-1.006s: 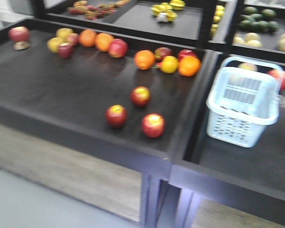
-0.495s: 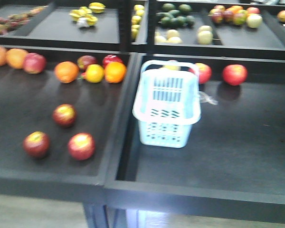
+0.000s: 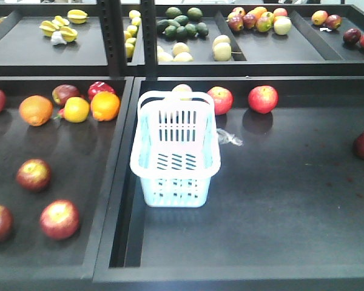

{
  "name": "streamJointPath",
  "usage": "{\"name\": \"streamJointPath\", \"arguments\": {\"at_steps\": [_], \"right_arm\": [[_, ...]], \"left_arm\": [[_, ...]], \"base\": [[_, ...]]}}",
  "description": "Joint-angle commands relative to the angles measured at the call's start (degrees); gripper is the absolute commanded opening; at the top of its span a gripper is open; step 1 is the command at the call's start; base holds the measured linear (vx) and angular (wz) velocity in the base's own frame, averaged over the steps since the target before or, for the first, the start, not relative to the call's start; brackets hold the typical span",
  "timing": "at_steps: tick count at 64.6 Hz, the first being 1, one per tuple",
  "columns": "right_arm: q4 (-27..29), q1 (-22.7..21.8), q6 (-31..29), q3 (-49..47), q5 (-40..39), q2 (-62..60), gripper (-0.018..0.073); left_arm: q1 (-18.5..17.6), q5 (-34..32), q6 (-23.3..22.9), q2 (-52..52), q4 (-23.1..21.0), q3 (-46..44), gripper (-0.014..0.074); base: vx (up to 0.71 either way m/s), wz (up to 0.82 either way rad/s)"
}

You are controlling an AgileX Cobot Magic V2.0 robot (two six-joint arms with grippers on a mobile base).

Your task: Pick three apples into basket with both arms

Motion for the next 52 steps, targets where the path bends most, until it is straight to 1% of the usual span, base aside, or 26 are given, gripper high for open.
{"name": "streamJointPath", "arguments": {"at_steps": [1,27,52], "right_arm": [[-0.18,-0.02,-0.50,0.23,-4.06,1.02,-0.0009],[-0.18,-0.02,-0.50,0.23,-4.06,1.02,-0.0009],[-0.18,-0.02,-0.50,0.23,-4.06,1.02,-0.0009]], "left_arm": [[-0.02,-3.81,-0.13,-0.94,-0.44,1.26,-0.0006],[-0.02,-3.81,-0.13,-0.94,-0.44,1.26,-0.0006],[-0.02,-3.81,-0.13,-0.94,-0.44,1.26,-0.0006]], "base": [[0.15,-0.10],[0.11,-0.08],[0.06,0.01]]}}
